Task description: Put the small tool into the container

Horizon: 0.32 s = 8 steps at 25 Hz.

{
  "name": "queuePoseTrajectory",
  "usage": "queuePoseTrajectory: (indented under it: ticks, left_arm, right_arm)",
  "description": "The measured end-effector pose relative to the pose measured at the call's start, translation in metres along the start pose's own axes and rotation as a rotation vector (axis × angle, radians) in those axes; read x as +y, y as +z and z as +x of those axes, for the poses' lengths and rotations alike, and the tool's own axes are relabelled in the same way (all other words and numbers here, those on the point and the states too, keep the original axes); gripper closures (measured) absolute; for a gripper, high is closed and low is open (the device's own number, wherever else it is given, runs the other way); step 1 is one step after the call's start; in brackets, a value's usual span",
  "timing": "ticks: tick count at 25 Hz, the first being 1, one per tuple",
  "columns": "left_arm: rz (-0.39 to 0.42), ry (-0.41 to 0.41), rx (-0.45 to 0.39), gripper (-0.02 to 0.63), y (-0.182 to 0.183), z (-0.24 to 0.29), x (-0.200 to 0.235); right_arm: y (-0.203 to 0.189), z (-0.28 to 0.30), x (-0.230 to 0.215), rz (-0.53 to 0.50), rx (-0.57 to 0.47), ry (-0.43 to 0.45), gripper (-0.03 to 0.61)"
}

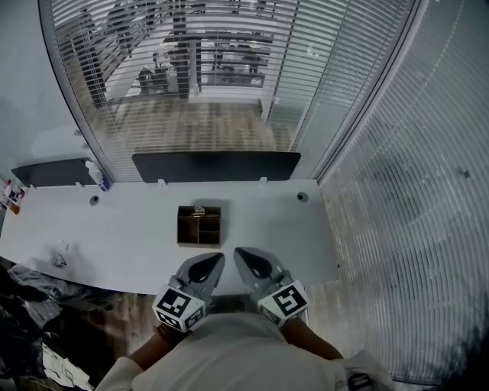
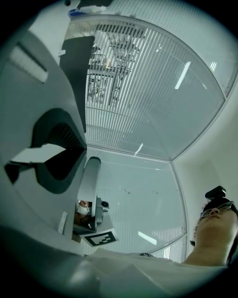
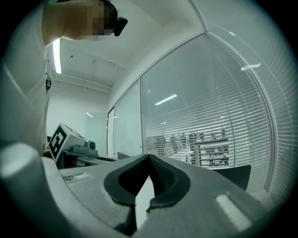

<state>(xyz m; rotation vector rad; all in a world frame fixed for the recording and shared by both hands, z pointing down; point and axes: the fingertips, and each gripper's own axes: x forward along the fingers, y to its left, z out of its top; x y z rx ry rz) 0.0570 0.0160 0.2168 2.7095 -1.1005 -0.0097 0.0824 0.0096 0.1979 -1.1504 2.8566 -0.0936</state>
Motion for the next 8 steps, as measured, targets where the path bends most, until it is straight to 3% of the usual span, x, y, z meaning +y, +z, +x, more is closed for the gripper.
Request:
queuePoseTrajectory:
  ticks: [8]
  left_arm:
    - [0.017, 0.003, 0.001, 0.611, 0.013, 0.008, 0.001]
  right_arm:
    - [0.019, 0.002, -0.007, -0.009, -0.010, 0.000, 0.580]
